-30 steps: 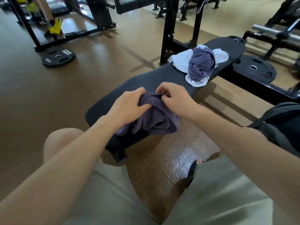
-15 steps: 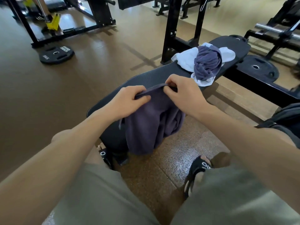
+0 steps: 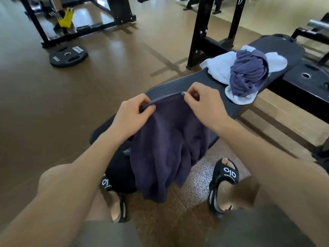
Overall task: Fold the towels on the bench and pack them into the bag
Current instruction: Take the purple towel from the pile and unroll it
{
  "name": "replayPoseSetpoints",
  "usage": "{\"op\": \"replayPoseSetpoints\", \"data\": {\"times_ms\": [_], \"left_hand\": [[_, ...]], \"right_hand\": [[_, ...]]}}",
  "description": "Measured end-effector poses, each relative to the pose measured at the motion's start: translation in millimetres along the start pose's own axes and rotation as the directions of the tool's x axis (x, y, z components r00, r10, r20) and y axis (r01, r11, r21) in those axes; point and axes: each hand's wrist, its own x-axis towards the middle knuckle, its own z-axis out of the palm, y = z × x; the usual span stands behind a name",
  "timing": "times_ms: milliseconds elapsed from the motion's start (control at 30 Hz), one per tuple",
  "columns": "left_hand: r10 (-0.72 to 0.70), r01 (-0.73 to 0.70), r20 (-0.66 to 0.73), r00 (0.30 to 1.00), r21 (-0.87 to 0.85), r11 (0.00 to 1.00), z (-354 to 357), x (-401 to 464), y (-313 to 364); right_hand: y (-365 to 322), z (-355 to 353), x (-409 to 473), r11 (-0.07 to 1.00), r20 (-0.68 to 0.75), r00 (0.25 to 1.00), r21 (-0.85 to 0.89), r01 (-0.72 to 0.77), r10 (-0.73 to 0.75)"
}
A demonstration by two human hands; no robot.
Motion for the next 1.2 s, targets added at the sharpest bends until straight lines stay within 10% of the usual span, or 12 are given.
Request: {"op": "replayPoseSetpoints", "data": {"times_ms": [367,667,867,1200], "left_hand": [[-0.089,0.147,-0.197,0.976,0.307,0.94,-21.9,24.0,-21.3],[-0.13,0.127,0.103,0.986,0.04,0.991,11.9,-5.5,-5.2],[0.001,-0.002,0.024,1.0,0.049,0.999,-4.8,-13.1,41.0],[0.202,-0.201,0.051,0.978,-0.025,0.979,-36.0,-20.3,138.1]], "right_hand": [[28.3,11.9,12.5,0.957,0.474,0.871,0.169,-0.235,0.13],[14.7,3.7,-0.4,0.946,0.344,0.937,0.28,-0.16,0.057],[-23.6,-15.8,1.3,0.986,0.302,0.945,0.072,-0.15,0.122],[-89.8,-74.1,8.7,0.705,0.155,0.925,0.608,-0.366,0.347]]}}
